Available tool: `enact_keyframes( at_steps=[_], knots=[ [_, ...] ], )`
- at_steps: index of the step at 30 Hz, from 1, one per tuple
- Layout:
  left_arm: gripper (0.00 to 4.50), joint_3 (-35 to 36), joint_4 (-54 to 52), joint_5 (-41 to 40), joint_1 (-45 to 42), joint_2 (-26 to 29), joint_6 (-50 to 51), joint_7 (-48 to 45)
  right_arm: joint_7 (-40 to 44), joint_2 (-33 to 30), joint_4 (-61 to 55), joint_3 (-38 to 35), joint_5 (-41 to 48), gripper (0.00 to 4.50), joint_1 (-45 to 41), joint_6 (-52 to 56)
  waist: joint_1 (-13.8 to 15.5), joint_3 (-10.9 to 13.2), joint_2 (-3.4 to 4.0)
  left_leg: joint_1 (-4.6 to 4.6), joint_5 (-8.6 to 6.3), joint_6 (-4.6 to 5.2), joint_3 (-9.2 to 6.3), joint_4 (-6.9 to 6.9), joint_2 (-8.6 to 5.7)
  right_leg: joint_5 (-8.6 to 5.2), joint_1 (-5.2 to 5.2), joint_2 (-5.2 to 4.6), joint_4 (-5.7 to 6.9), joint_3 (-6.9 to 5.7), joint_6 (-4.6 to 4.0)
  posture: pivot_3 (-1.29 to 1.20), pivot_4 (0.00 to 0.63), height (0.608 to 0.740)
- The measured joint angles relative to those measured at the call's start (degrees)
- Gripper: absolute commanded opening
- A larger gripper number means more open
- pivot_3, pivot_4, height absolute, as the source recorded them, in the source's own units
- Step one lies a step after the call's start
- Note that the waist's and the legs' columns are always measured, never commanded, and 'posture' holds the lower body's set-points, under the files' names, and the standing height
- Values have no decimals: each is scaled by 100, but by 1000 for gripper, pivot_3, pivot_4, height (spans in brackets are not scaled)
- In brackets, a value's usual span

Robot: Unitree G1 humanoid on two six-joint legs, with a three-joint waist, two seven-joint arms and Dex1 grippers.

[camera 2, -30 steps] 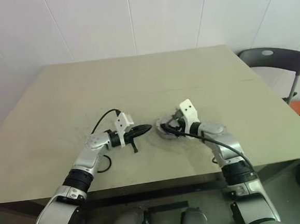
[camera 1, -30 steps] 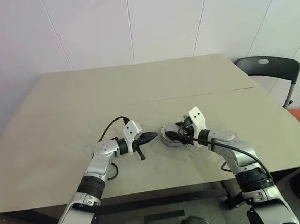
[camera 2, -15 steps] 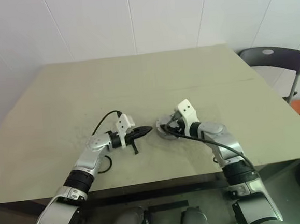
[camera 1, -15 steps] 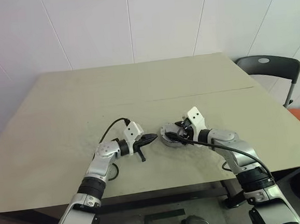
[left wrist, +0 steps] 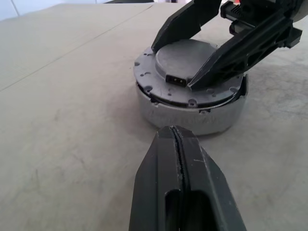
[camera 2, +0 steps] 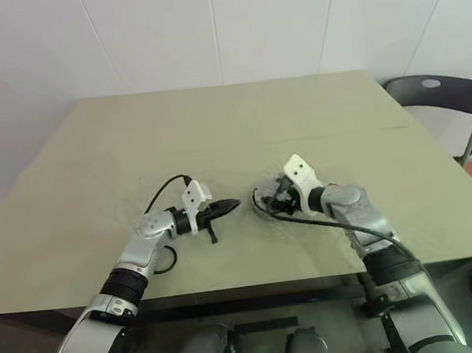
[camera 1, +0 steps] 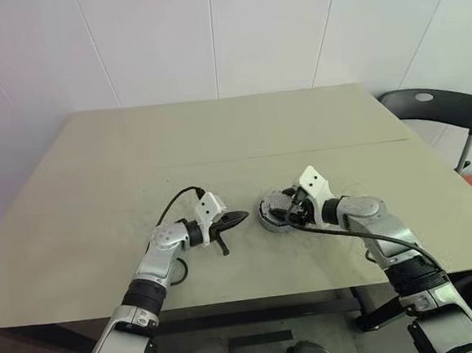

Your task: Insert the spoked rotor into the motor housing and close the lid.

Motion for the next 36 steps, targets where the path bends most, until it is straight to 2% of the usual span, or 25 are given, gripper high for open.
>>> enact_keyframes(
  at_steps=[7,13,17,23,29,36],
  knots=[
    [0,-9,51,64,0,-3,0,28,44,180,-24,-341,397,3160,38,415,-16,1,2,-10,0,0,0,-5,1,0,-15,1,2,0,0,0,0,740],
    [0,-11,67,121,-1,-4,0,29,204,-9,-170,-51,65,3160,151,-45,-12,1,2,-11,0,1,0,-5,0,0,-14,2,0,-1,0,0,0,740],
    [0,-11,159,162,-1,0,0,43,415,166,-299,-169,335,3160,359,-66,-24,3,1,-12,1,3,0,-5,2,0,-16,6,4,-1,1,0,0,740],
    [0,-44,181,206,-6,-10,-1,44,465,151,-308,-105,218,3160,365,-190,-32,4,3,-10,1,2,2,-3,5,0,-17,9,8,-1,0,0,0,740],
    [0,-57,215,236,-10,-14,-1,43,101,384,117,-177,97,3160,195,-453,-50,5,4,-7,2,0,3,6,5,2,-15,10,18,-1,-1,0,0,740],
    [0,-62,281,244,-10,-11,-1,37,-56,185,246,-230,-145,3160,58,-626,-29,5,4,-14,2,2,4,8,4,2,-18,9,13,-1,-2,0,0,740]
  ],
)
